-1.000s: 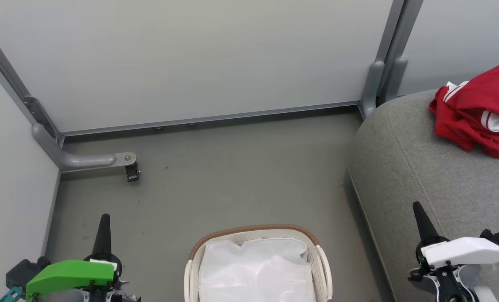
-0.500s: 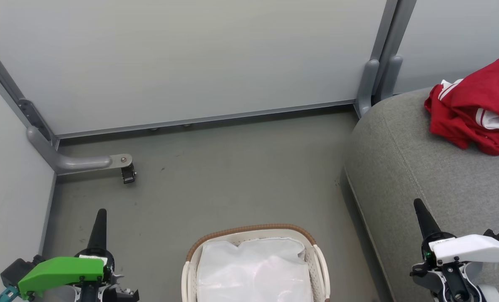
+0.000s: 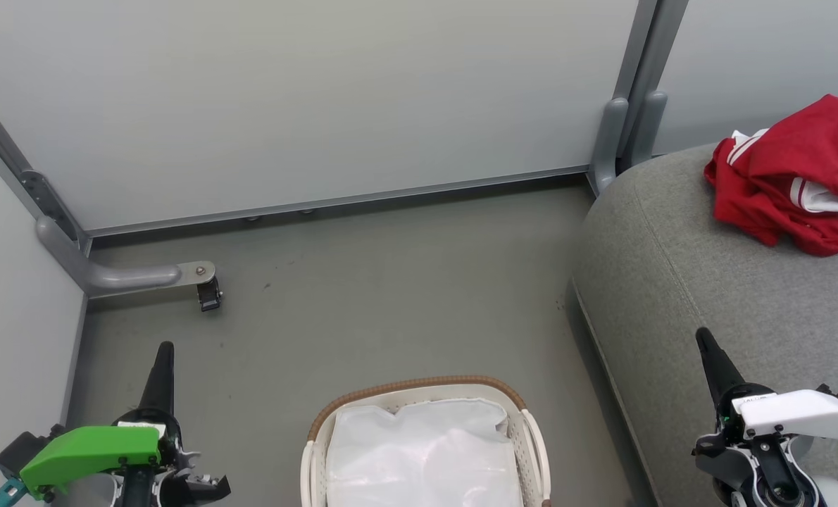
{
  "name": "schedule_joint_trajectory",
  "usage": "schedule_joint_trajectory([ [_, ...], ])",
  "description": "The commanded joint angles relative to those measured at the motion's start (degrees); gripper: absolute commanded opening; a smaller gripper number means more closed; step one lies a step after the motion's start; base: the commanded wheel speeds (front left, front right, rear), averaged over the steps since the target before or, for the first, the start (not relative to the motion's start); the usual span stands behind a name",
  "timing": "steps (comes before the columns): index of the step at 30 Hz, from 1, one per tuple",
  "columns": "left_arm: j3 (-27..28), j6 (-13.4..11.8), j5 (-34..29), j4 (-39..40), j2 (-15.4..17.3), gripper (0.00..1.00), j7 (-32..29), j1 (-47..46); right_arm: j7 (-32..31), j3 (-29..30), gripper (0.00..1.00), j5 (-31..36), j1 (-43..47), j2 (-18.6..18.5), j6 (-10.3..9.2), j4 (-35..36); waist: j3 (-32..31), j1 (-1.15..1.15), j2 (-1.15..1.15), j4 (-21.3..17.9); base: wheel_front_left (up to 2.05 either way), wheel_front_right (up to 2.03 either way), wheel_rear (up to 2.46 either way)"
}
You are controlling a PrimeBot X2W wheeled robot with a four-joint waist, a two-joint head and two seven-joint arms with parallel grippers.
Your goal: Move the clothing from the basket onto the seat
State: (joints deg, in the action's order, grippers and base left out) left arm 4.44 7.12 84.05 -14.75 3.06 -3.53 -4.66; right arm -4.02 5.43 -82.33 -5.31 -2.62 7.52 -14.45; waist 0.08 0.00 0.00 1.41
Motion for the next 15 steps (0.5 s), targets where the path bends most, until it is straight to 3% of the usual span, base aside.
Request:
schedule_joint_trajectory([
  [1,0.4,0.36,1.35,0.49,0.37,0.0,-0.46,-1.09,-0.43,0.32,0.0,-1.38,-0.75,-0.34,-0.04,0.41,0.01,0.0,0.0,-0.1,0.0,0.0,0.0],
  [15,1.32,0.46,6.2,0.69,0.32,0.0,-1.92,-1.61,-1.88,0.9,0.0,-7.07,-1.05,-0.39,-0.03,0.49,0.06,0.0,0.0,-0.9,0.0,0.0,0.0],
])
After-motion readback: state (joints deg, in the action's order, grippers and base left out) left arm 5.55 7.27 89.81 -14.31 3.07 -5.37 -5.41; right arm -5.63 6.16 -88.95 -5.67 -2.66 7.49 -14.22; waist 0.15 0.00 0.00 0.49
